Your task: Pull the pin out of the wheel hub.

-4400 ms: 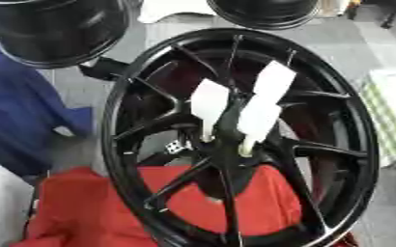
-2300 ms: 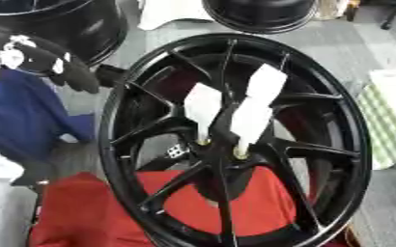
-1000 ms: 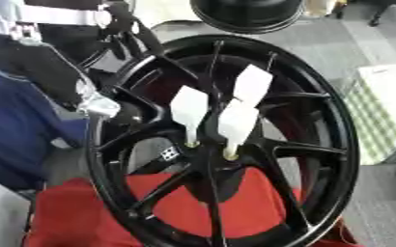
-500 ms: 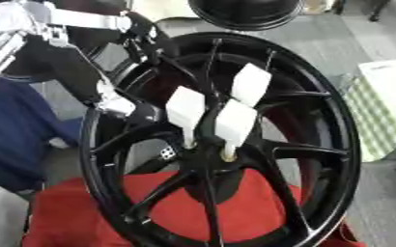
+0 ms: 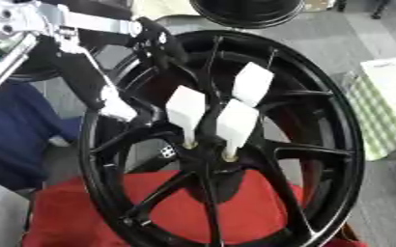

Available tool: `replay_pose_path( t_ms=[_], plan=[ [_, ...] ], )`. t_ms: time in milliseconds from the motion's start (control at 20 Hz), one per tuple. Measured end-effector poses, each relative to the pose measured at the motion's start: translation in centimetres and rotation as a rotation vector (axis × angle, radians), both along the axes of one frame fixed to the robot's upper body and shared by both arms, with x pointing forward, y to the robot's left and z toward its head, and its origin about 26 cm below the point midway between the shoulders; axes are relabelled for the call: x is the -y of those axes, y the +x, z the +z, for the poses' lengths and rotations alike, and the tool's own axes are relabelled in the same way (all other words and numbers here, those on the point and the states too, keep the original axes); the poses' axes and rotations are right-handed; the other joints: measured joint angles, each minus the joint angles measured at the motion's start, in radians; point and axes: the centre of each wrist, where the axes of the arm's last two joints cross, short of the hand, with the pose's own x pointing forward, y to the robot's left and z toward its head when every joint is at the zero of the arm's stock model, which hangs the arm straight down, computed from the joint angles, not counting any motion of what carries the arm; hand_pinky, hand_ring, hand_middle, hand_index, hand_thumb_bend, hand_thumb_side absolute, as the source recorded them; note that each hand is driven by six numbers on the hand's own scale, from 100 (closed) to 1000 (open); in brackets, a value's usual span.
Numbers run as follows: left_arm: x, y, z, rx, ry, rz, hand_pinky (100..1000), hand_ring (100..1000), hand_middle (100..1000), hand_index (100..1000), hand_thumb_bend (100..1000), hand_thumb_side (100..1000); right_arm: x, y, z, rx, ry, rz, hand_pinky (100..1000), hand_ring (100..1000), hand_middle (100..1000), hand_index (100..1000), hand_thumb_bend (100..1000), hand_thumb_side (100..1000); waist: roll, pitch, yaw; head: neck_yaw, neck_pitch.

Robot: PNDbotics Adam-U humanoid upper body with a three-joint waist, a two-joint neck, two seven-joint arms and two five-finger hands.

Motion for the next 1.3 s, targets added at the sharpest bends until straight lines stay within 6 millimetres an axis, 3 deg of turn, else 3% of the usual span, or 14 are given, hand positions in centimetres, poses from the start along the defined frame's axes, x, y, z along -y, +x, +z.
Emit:
replay_pose_path(
  t_ms=[1300],
  plan=[
    [1.2,0.6,-0.9,-0.058,0.012,-0.016,799,838,848,880,483,193,-0.2,0.4,-0.3,-0.006,0.023,0.005,740,654,605,701,100,678,0.002,0.005,-0.017,0.001,-0.018]
  ],
)
